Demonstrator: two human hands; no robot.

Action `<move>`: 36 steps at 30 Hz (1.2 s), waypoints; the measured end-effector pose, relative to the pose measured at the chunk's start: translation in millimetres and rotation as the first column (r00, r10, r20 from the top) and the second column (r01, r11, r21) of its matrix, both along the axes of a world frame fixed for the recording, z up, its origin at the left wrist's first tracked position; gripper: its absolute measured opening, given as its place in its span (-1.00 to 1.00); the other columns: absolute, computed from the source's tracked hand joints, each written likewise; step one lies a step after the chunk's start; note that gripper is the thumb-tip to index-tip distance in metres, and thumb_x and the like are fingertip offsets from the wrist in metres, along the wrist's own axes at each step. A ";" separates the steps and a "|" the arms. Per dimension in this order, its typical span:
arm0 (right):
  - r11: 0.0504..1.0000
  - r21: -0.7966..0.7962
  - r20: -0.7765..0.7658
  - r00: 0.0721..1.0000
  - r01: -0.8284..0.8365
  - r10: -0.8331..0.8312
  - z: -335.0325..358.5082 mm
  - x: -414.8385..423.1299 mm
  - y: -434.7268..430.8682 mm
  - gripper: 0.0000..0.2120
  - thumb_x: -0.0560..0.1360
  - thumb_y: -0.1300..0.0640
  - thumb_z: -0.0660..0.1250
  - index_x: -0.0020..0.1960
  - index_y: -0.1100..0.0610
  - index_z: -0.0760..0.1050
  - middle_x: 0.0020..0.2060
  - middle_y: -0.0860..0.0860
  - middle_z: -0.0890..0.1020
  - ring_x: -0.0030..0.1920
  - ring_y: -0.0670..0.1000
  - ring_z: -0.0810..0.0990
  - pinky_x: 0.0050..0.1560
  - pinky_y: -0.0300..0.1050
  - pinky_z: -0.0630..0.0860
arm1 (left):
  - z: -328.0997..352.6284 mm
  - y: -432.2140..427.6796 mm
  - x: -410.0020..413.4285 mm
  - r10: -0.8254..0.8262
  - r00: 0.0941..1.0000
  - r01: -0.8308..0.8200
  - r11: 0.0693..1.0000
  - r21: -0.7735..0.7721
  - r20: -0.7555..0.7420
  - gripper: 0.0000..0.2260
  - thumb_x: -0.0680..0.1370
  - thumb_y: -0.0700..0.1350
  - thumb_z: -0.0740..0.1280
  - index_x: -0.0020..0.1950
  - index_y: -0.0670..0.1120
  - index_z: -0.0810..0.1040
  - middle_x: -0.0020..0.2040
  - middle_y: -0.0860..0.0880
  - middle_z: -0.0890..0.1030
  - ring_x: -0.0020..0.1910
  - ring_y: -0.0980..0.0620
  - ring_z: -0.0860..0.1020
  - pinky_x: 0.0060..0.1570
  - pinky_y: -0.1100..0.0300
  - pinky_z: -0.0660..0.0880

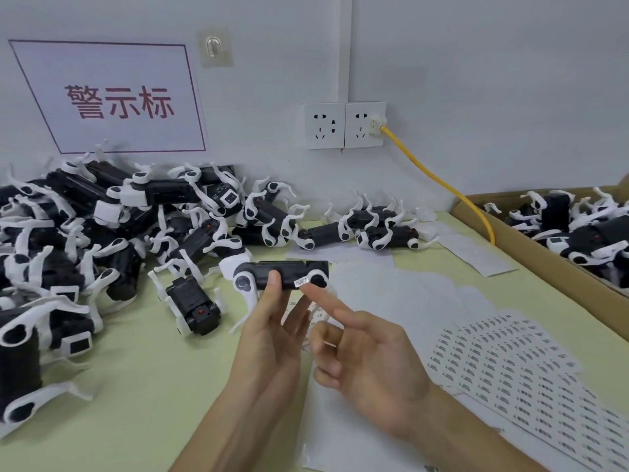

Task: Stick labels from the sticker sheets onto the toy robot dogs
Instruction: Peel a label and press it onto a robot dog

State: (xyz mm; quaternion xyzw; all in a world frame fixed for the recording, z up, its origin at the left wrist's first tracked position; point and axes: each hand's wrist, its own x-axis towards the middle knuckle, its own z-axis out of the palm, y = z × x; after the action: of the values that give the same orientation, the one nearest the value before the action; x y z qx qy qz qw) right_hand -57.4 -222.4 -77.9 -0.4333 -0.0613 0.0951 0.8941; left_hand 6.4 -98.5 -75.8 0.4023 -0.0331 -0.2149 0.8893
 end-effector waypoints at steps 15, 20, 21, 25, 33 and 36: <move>0.997 0.072 -0.032 0.999 -0.034 0.037 -11.1 3.8 2.7 -0.50 0.46 0.02 0.36 0.40 0.00 0.56 -0.29 0.01 0.54 -0.41 -0.04 0.28 -0.36 -0.16 0.24 | 7.4 0.6 -6.2 -0.115 0.993 0.114 0.988 -0.109 -0.001 -0.68 0.52 0.18 0.35 -0.24 0.03 0.76 -0.10 0.02 0.75 -0.22 0.08 0.72 -0.37 0.16 0.64; 0.992 0.122 -0.028 0.999 -0.033 0.037 -9.2 4.2 1.1 -0.53 0.52 0.05 0.29 0.43 -0.02 0.53 -0.33 0.01 0.48 -0.38 -0.01 0.15 -0.37 -0.15 0.21 | 4.8 0.8 -7.8 -0.154 0.988 0.153 0.986 -0.059 -0.008 -0.75 0.50 0.11 0.42 -0.24 -0.02 0.72 0.01 -0.04 0.75 -0.20 0.07 0.71 -0.37 0.11 0.62; 0.991 0.126 -0.034 0.999 -0.031 0.036 -9.3 4.1 1.1 -0.54 0.54 0.05 0.26 0.43 -0.03 0.53 -0.33 0.01 0.47 -0.39 -0.01 0.16 -0.38 -0.15 0.21 | 4.8 0.8 -7.8 -0.157 0.988 0.157 0.987 -0.044 -0.010 -0.77 0.51 0.09 0.42 -0.20 -0.04 0.71 0.04 -0.05 0.75 -0.23 0.08 0.70 -0.35 0.07 0.61; 0.990 0.134 -0.027 0.999 -0.033 0.037 -9.4 3.8 1.9 -0.55 0.57 0.06 0.20 0.43 -0.04 0.53 -0.34 0.01 0.46 -0.38 -0.01 0.14 -0.38 -0.16 0.22 | 6.0 -1.3 -9.8 -0.120 0.992 0.120 0.993 -0.017 -0.024 -0.65 0.48 0.05 0.45 0.19 -0.01 0.45 0.32 -0.16 0.65 -0.34 0.10 0.64 -0.12 -0.04 0.43; 0.987 0.154 -0.003 0.999 -0.045 0.046 -10.2 3.5 1.2 -0.53 0.54 0.06 0.24 0.44 -0.02 0.52 -0.33 0.00 0.45 -0.37 -0.01 0.13 -0.37 -0.17 0.23 | 5.5 -0.4 -9.9 -0.174 0.985 0.174 0.985 0.020 0.012 -0.58 0.46 0.12 0.45 0.21 -0.07 0.53 0.17 -0.10 0.70 -0.45 0.00 0.52 -0.46 0.06 0.54; 0.986 0.161 0.004 0.999 -0.045 0.045 -10.7 3.2 1.3 -0.53 0.54 0.05 0.25 0.44 -0.02 0.52 -0.32 0.00 0.45 -0.37 -0.01 0.14 -0.36 -0.16 0.23 | 7.0 -0.6 -10.8 -0.177 0.984 0.177 0.984 0.036 0.008 -0.59 0.45 0.12 0.45 0.19 -0.07 0.52 0.01 -0.03 0.71 -0.48 -0.04 0.45 -0.52 0.09 0.53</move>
State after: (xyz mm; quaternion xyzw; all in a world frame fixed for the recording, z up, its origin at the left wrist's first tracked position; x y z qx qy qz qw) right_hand -54.2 -221.1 -88.6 -0.3583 -0.0788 0.1097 0.9238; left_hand -4.4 -99.1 -68.8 0.4147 -0.0699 -0.2912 0.8593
